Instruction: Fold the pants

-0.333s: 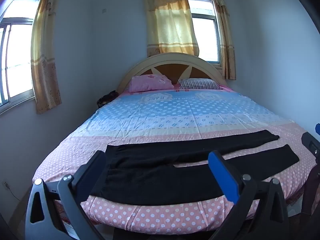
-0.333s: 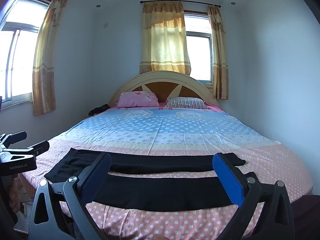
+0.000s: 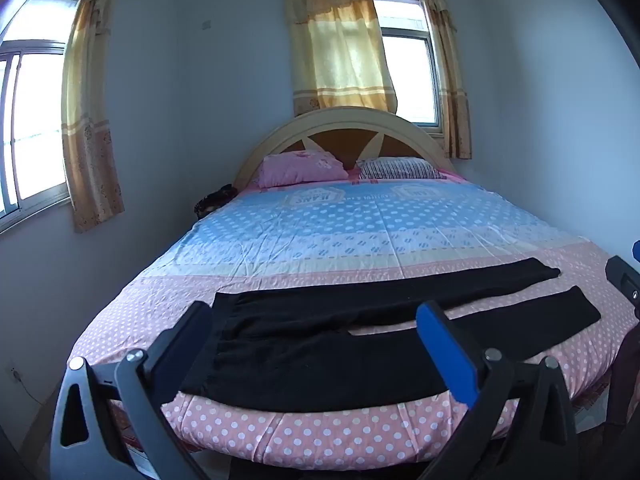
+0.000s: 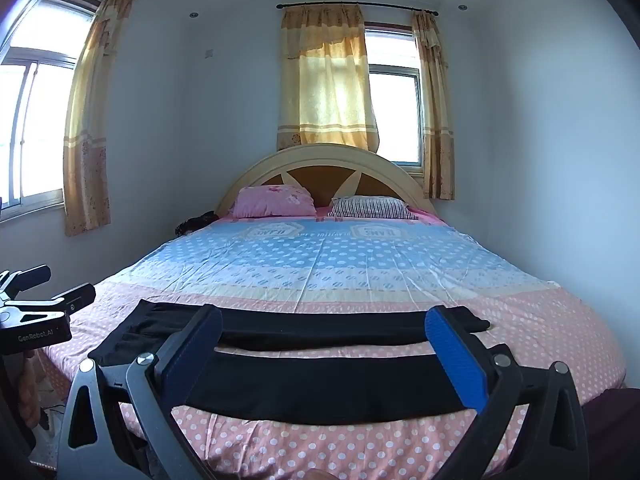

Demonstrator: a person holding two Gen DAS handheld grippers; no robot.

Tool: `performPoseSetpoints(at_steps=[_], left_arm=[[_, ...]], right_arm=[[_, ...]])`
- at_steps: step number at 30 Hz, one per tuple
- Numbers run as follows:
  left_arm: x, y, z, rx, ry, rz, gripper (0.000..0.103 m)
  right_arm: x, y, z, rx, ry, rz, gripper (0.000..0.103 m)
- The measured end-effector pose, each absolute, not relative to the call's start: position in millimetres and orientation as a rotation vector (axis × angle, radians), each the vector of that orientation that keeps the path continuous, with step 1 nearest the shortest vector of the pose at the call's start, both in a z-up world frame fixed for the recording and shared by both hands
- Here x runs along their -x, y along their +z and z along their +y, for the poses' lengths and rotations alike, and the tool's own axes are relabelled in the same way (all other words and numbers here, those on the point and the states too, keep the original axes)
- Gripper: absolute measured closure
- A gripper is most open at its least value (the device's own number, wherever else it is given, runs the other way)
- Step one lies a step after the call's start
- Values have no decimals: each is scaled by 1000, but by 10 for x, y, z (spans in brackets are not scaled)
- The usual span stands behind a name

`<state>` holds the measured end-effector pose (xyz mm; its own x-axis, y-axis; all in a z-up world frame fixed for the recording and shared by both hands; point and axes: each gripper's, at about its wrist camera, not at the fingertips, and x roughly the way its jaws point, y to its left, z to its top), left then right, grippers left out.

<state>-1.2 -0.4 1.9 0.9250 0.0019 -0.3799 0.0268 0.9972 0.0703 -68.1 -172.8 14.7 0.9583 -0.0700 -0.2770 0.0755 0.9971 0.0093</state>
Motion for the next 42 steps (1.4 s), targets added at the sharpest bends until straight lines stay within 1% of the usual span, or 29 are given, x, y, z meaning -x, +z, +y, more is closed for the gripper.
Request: performPoseSetpoints(at_steps=[42], left_arm=[[-32, -41, 115, -61, 1, 374, 0]], right_arm=[[684, 162, -1735, -22, -73, 281, 1]])
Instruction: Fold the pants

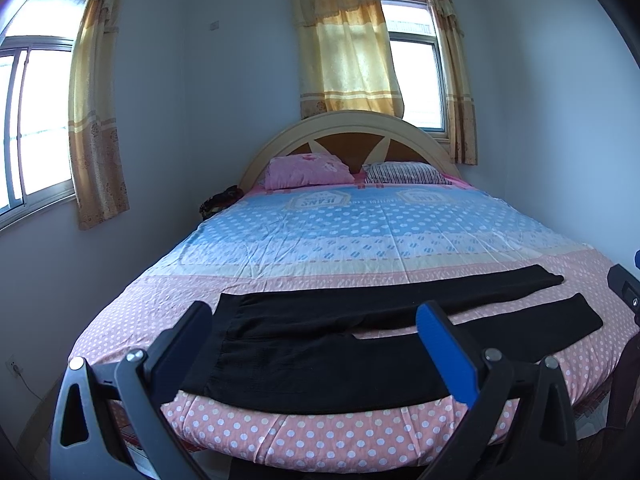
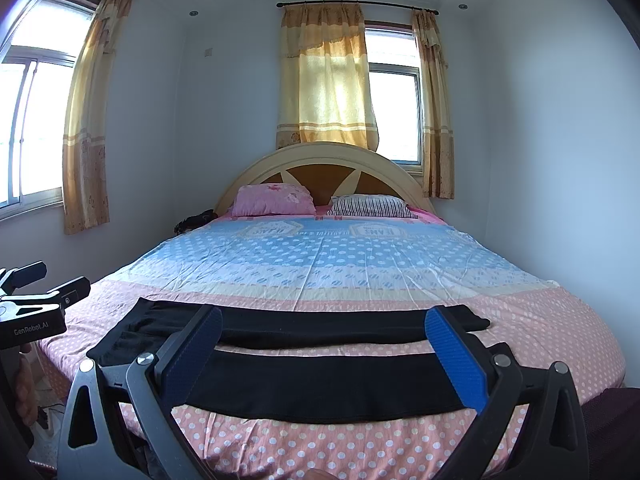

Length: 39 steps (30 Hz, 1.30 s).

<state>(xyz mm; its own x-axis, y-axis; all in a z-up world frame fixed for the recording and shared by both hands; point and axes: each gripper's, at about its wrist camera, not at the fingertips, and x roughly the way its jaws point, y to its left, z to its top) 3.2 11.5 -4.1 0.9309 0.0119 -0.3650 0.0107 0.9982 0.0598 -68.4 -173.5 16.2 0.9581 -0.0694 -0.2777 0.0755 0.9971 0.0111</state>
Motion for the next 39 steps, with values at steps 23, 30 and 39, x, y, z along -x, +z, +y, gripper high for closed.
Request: performPoseSetpoints(at_steps=[23, 30, 39], left_arm=[[-78, -71, 147, -62, 6, 380, 0], [-90, -94, 142, -62, 5, 384, 0], [-147, -198, 169, -61, 13, 404, 0]], right_arm=[[641, 110, -1743, -13, -71, 298, 1], [627, 106, -1750, -11, -74, 304, 1], [498, -34, -1753, -9, -57, 348, 1]])
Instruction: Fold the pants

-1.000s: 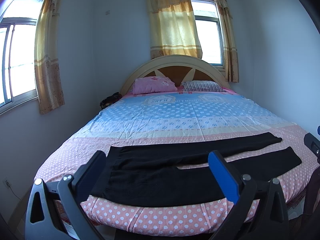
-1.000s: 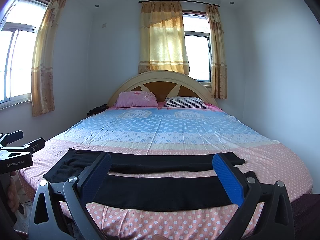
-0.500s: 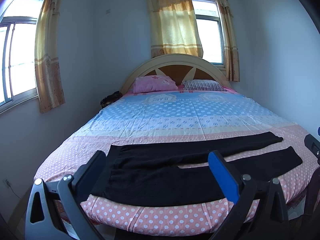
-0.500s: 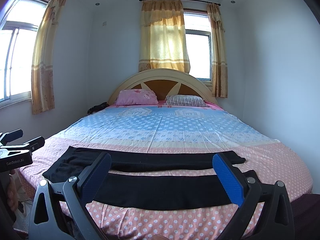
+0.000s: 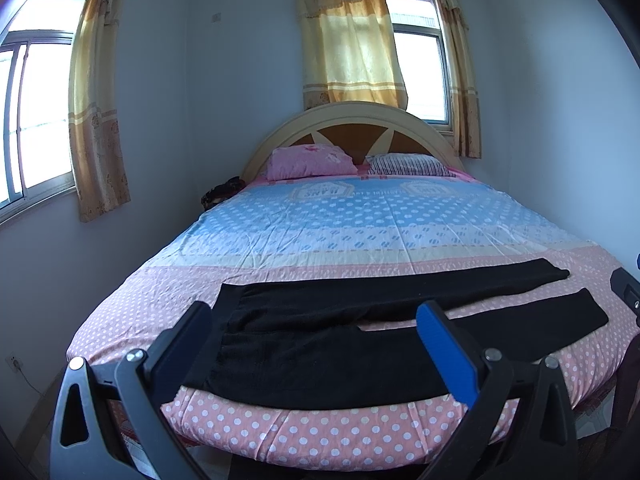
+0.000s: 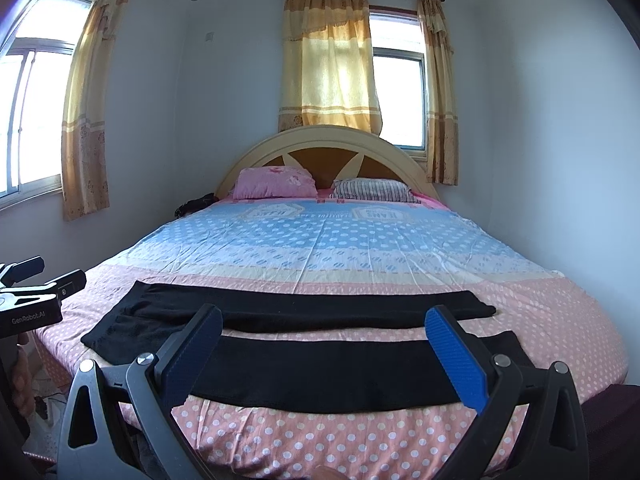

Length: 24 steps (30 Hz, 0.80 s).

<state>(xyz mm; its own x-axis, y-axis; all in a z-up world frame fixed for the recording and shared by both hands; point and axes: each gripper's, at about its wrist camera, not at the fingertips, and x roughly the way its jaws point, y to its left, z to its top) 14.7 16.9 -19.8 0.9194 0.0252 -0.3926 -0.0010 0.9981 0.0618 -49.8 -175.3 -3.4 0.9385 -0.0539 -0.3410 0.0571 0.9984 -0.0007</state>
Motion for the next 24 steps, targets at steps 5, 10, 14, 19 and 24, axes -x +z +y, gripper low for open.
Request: performPoseSetpoints(at_steps=[5, 10, 14, 19, 24], left_arm=[[-250, -299, 238, -52, 25, 433, 0], [-466, -433, 394, -45, -18, 464, 0], [-830, -546, 680, -89, 10, 470, 0], [-1497, -763, 1238, -90, 137, 498, 0], [-2222, -1154, 1803, -84, 208, 619, 0]], right_arm=[[357, -217, -1767, 0, -11, 396, 1], [103, -520, -1886, -10, 7, 458, 1], [-151, -832, -2132, -34, -8, 544, 1], [-358, -1049, -2464, -62, -42, 606, 18], [-554, -1144, -2754, -59, -88, 658, 19]])
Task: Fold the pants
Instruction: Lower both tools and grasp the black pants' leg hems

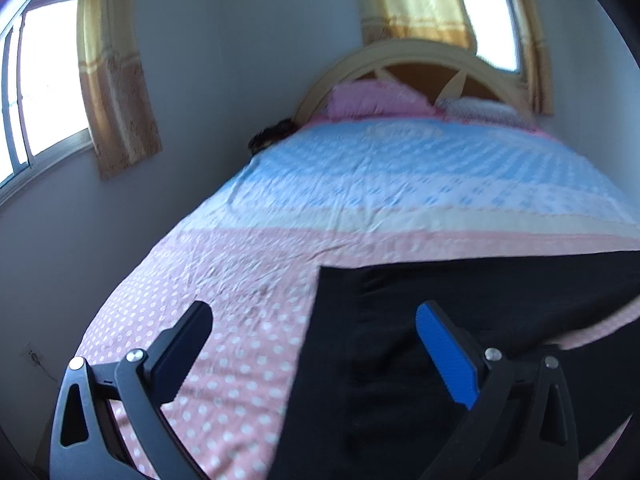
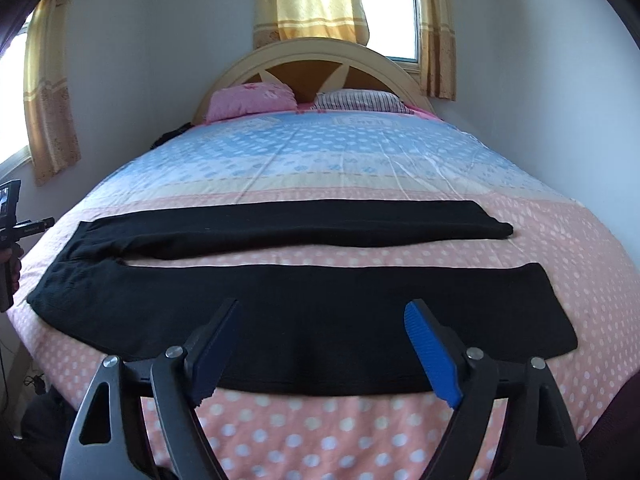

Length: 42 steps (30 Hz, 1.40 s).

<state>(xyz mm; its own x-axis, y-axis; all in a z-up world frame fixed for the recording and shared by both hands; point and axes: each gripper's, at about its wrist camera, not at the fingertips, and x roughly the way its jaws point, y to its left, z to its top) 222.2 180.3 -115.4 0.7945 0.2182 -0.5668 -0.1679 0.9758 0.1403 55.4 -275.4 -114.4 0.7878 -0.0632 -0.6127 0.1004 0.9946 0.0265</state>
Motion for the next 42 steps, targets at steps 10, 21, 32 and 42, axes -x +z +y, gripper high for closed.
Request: performPoseSetpoints(at_steps=[10, 21, 32, 42], left_arm=[[-3214, -1626, 2273, 80, 68, 835, 23], [-3609, -1918, 2270, 138, -47, 934, 53], [-3684, -1907, 2204, 79, -79, 937, 65], [-3796, -1920, 2145, 48, -110, 947, 65]], right_arm=[[-1041, -983, -3430, -24, -221, 678, 19], [-1617, -1006, -4437, -129, -340, 736, 19], [-2109, -1276, -5274, -319, -377, 838, 19], [-2704, -1470, -5701, -424, -296, 903, 19]])
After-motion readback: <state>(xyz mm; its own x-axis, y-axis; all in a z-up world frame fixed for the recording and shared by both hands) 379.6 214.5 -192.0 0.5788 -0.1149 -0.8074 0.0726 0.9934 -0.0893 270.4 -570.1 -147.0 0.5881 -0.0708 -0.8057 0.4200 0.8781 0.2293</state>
